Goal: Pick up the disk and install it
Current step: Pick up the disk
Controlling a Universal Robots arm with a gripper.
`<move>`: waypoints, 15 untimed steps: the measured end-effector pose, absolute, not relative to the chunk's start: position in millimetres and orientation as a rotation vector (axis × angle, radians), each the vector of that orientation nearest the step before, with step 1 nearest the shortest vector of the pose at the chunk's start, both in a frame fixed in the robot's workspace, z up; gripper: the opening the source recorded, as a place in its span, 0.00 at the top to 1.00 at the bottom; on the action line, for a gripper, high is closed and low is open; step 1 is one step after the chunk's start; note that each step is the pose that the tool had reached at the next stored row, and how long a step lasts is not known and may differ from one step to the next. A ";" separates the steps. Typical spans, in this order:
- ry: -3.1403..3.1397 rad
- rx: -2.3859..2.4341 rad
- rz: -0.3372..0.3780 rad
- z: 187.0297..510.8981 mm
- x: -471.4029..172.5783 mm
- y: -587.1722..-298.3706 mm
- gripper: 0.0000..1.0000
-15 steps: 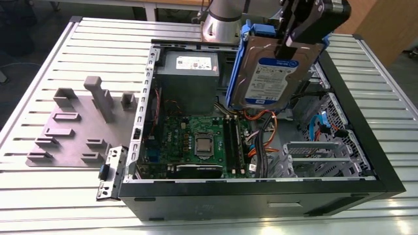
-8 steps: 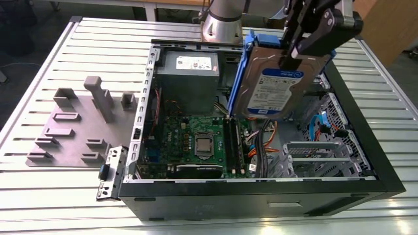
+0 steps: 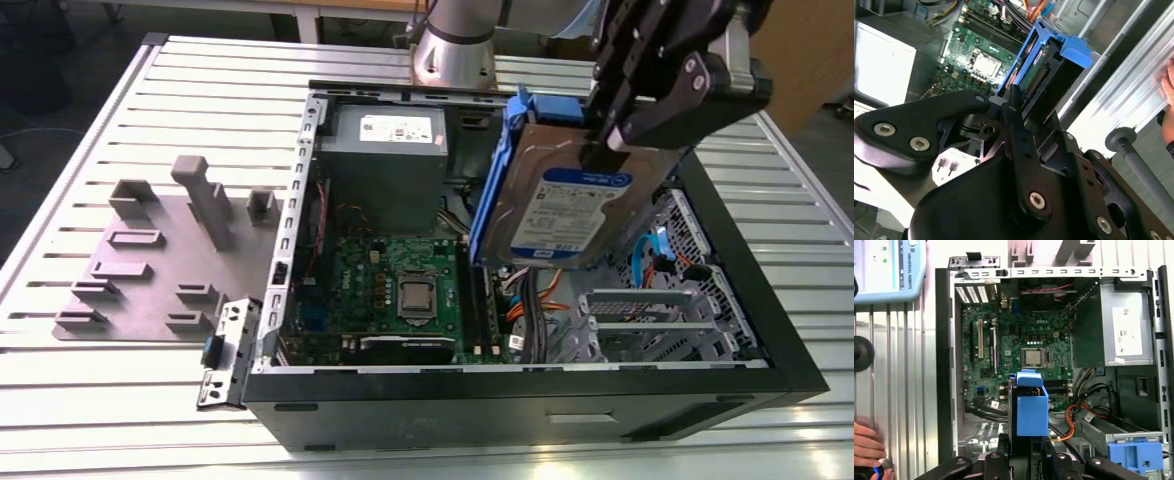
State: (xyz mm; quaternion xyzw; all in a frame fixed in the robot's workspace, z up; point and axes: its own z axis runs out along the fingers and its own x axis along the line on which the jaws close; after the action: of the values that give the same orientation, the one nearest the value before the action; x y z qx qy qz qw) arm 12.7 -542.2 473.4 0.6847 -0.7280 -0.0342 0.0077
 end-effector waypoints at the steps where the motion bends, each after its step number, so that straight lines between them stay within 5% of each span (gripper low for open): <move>1: -2.276 2.140 -0.107 473.3 12.8 -545.3 0.65; 15: -2.276 2.140 -0.107 472.9 14.3 -556.2 0.65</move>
State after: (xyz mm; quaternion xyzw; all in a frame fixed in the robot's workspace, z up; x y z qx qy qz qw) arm 14.3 -556.2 472.9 0.6847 -0.7280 -0.0342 0.0078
